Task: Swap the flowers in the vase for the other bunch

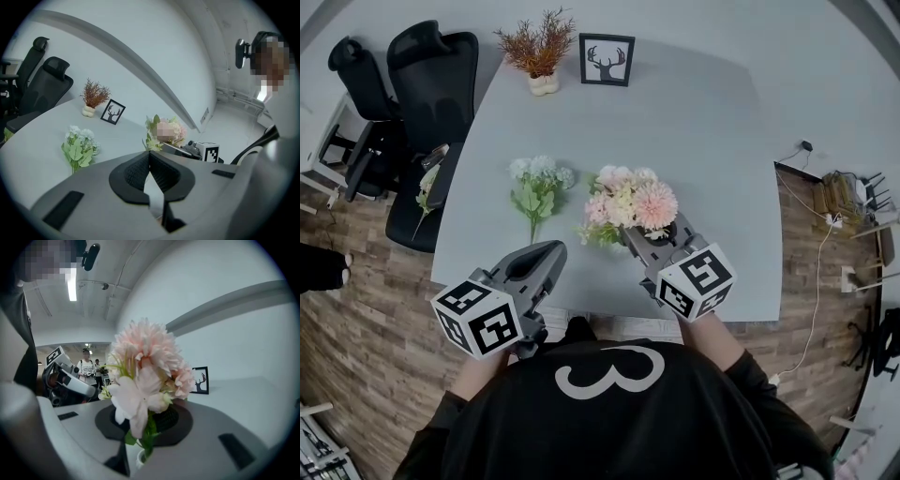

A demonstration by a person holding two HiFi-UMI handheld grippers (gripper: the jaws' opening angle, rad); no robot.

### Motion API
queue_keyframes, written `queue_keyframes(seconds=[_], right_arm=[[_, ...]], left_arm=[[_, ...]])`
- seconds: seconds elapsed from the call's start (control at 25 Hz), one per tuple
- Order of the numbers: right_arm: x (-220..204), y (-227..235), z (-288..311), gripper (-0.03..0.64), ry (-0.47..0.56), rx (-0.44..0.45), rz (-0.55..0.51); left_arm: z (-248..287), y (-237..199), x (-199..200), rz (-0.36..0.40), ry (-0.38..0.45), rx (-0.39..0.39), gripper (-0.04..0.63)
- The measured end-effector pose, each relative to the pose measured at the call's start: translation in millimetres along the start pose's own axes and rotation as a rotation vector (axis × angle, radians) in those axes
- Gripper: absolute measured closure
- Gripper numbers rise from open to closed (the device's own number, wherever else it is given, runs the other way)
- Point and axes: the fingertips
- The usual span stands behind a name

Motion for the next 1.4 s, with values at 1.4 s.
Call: queue_keyframes(seconds=[1.4], right_arm=[[24.2,89.4,-104.9,0.535,0.046,-0.262,0.184]], left_arm=[[36.0,36.3,-29.2,0.003,-0.079,-0.090,0.584]])
Point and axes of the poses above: the fingertips, and each gripper's own axes: z forward along the fingers, y to its right, x out of its top, and after that the axes turned 10 degrees about y, right-handed
